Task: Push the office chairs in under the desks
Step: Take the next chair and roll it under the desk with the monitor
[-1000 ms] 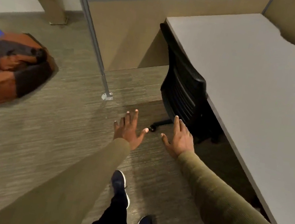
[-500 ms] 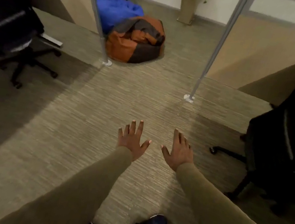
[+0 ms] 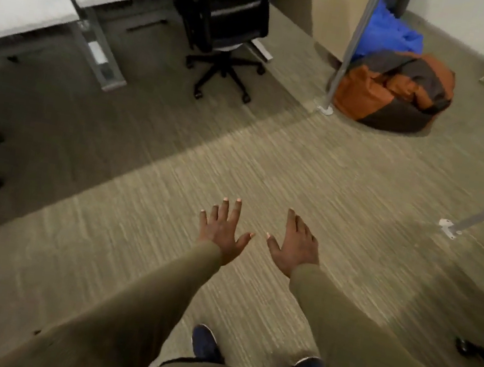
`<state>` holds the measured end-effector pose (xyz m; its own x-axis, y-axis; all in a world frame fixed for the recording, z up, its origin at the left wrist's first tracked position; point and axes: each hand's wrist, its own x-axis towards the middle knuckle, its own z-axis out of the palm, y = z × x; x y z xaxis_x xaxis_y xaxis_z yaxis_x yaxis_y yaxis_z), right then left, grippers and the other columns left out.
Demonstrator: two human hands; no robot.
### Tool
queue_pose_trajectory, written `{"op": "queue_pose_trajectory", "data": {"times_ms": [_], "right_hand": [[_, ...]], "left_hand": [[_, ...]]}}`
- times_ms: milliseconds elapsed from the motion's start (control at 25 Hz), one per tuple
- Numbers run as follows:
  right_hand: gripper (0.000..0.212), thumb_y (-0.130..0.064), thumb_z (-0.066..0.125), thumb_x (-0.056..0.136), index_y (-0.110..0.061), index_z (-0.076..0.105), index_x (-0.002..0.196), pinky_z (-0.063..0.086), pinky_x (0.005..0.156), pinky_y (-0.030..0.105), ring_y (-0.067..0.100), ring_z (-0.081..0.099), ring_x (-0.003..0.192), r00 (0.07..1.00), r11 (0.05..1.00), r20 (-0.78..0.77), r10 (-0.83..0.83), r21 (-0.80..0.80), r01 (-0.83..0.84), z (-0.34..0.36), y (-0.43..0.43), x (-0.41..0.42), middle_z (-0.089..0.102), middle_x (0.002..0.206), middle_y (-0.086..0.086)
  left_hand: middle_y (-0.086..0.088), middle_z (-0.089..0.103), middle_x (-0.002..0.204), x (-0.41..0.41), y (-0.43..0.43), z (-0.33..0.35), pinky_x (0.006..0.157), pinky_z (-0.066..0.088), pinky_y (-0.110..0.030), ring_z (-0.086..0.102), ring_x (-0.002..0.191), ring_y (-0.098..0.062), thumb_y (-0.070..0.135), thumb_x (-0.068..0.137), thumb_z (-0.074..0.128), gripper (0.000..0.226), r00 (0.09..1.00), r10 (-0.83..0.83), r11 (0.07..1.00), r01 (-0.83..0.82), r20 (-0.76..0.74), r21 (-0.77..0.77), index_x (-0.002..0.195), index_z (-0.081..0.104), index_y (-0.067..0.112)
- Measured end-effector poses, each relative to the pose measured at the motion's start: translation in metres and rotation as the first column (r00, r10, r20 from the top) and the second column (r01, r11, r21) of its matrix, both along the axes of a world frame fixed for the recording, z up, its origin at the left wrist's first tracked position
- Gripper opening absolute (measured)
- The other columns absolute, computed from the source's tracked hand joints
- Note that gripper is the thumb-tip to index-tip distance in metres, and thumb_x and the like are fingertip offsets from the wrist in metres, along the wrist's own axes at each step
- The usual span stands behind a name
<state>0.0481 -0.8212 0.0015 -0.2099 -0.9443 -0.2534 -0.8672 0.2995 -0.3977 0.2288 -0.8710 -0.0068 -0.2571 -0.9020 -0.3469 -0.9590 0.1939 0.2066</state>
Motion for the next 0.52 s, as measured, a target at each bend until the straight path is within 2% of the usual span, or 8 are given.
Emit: {"op": "queue_pose_trajectory", "data": {"times_ms": [200, 360, 520], "right_hand": [[0.084, -0.054, 0.050, 0.095, -0.012, 0.012, 0.157, 0.028, 0.115, 0.046, 0.030, 0.029, 0.145, 0.967, 0.967, -0.012, 0.254, -0.011, -0.254, 0.006, -0.062, 0.117, 0.028, 0.160, 0.014], [0.084, -0.056, 0.049, 0.095, -0.013, 0.013, 0.157, 0.029, 0.115, 0.046, 0.029, 0.030, 0.144, 0.901, 0.902, -0.015, 0.433, 0.003, -0.433, 0.004, -0.104, 0.184, 0.029, 0.160, 0.012], [0.083, -0.056, 0.048, 0.096, -0.016, 0.009, 0.158, 0.024, 0.118, 0.044, 0.027, 0.025, 0.148, 0.820, 0.820, -0.019, 0.571, 0.033, -0.571, -0.005, -0.150, 0.243, 0.024, 0.163, 0.009]], "left_hand": [[-0.009, -0.003, 0.168, 0.126, -0.020, 0.000, 0.123, 0.000, -0.056, 0.003, 0.154, -0.033, 0.073, 0.094, 0.023, 0.085, 0.966, 0.258, 0.966, -0.258, 0.014, 0.006, 0.158, -0.010, 0.027], [-0.009, -0.007, 0.168, 0.197, -0.025, -0.013, 0.122, -0.001, -0.055, 0.001, 0.154, -0.033, 0.075, 0.093, 0.018, 0.086, 0.901, 0.433, 0.900, -0.434, 0.039, 0.027, 0.157, -0.014, 0.027], [-0.010, -0.008, 0.167, 0.247, -0.035, -0.023, 0.122, -0.001, -0.054, 0.000, 0.154, -0.032, 0.075, 0.093, 0.014, 0.086, 0.817, 0.571, 0.816, -0.575, 0.081, 0.053, 0.156, -0.016, 0.026]]}}
